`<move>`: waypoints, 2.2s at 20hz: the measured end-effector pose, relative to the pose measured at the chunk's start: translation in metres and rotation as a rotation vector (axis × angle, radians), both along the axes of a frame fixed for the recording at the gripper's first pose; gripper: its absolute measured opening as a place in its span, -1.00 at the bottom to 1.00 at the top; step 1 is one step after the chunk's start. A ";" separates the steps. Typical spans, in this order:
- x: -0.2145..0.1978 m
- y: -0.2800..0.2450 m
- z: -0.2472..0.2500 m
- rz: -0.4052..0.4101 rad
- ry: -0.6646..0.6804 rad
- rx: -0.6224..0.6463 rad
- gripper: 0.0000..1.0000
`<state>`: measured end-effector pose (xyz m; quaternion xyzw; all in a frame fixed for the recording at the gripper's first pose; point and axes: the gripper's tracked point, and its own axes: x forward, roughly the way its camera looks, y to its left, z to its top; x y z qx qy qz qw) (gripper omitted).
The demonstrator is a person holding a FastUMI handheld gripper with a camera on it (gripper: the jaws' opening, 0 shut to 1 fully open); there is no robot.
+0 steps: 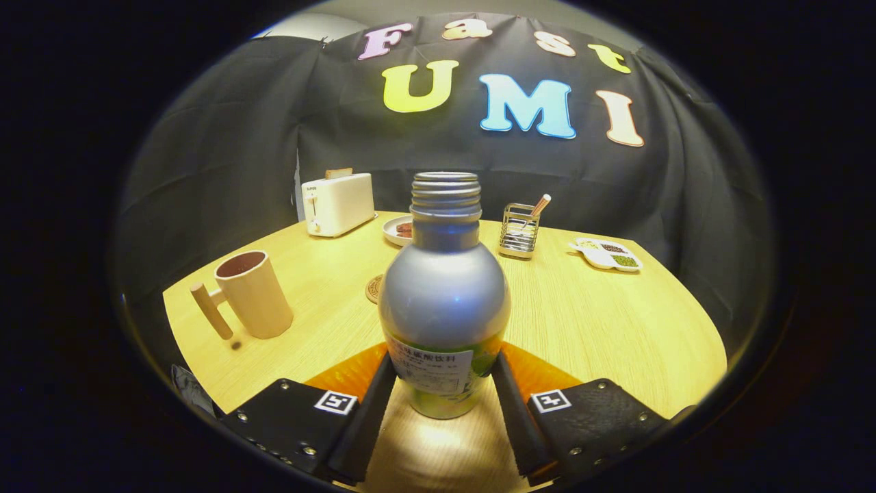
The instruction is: Take the bottle from table, then pour the juice into the cup, finally place the bottle on the coaster
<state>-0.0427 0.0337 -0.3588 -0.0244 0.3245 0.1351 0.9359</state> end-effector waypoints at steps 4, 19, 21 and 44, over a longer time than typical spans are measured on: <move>-0.002 0.006 0.004 0.042 0.025 -0.055 0.50; 0.020 0.051 0.069 0.266 -0.080 -0.358 0.50; 0.022 0.060 0.074 0.304 -0.097 -0.412 0.50; 0.026 0.118 0.056 0.617 -0.055 -0.906 0.50</move>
